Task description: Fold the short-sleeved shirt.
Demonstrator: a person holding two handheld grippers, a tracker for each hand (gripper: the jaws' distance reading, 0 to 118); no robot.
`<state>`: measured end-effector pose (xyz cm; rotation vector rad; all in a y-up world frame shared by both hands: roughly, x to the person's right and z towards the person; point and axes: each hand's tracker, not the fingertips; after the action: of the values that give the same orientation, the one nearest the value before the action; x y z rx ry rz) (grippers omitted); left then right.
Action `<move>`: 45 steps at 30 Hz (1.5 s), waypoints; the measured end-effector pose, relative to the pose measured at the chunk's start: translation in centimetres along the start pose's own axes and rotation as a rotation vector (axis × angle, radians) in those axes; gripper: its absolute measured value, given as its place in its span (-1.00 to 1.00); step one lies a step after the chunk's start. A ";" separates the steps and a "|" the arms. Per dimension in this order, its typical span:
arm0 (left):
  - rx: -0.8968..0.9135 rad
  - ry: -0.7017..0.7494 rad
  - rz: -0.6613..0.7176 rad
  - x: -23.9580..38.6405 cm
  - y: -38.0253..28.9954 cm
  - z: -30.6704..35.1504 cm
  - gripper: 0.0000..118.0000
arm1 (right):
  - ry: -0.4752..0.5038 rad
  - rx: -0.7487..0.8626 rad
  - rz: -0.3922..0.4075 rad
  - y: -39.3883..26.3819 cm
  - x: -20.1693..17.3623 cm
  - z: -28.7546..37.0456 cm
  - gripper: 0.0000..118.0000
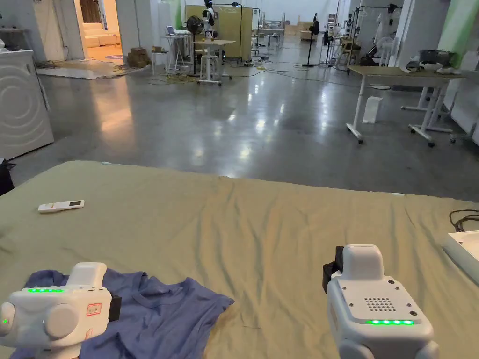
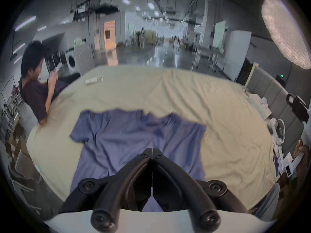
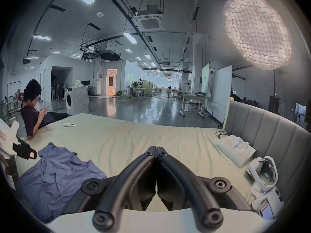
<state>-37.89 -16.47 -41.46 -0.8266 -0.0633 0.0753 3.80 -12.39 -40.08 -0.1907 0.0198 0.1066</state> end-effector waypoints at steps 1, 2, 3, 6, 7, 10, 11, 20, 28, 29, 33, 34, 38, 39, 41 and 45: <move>-0.039 0.011 0.017 -1.1 -0.5 -0.9 -0.96 | 0.009 -0.012 0.001 -0.3 -0.4 -0.3 -1.00; -0.076 0.023 0.034 -1.0 -1.4 -0.8 -0.96 | 0.017 -0.024 0.002 -0.6 -0.8 -0.5 -1.00; -0.094 0.024 0.060 -1.7 -1.9 -1.4 -0.85 | 0.024 -0.033 0.002 -0.8 -1.0 -0.7 -1.00; -0.157 0.012 0.164 -3.7 -3.3 -2.9 0.00 | 0.049 -0.061 0.015 -1.6 -1.8 -1.2 -1.00; -0.178 -0.005 0.190 -4.3 -3.7 -3.4 0.18 | 0.054 -0.068 0.025 -1.8 -2.0 -1.3 -1.00; -0.239 -0.041 0.248 -5.5 -4.5 -4.7 0.23 | 0.058 -0.079 0.062 -2.4 -2.6 -1.4 -1.00; -0.250 -0.044 0.236 -5.6 -4.8 -5.2 0.23 | 0.057 -0.083 0.070 -2.6 -2.6 -1.4 -1.00; -0.352 0.058 0.074 -4.1 -6.7 -8.6 0.19 | 0.035 -0.133 0.087 -4.1 -2.4 -1.8 -1.00; -0.330 0.072 0.005 -3.5 -6.2 -9.7 -0.84 | 0.015 -0.161 0.079 -4.9 -2.2 -1.9 -1.00; -0.323 0.091 0.009 -3.9 -6.3 -9.8 -0.91 | 0.017 -0.162 0.079 -5.0 -2.2 -1.9 -1.00; -0.189 -0.002 0.052 -6.7 -6.8 -10.8 -0.92 | 0.014 -0.164 0.079 -5.2 -2.1 -1.8 -1.00; -0.208 0.004 0.049 -6.1 -7.2 -10.3 -0.92 | 0.013 -0.166 0.074 -5.2 -2.0 -1.8 -1.00; -0.099 -0.053 0.167 -6.5 -5.8 -8.3 -0.92 | 0.008 -0.169 0.057 -5.2 -1.8 -1.8 -1.00; -0.073 -0.066 0.169 -6.6 -5.3 -7.9 -0.92 | 0.007 -0.168 0.054 -5.1 -1.7 -1.7 -1.00; -0.032 -0.061 0.138 -5.8 -4.1 -6.3 -0.92 | 0.005 -0.161 0.050 -4.8 -1.6 -1.4 -1.00; 0.064 -0.105 0.116 -3.8 -1.9 -2.9 -0.93 | 0.001 -0.138 0.046 -4.0 -1.3 -0.8 -1.00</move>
<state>-41.34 -20.22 -42.11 -0.7617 -0.1113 0.2288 2.90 -16.63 -40.09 -0.3288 0.0174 0.1545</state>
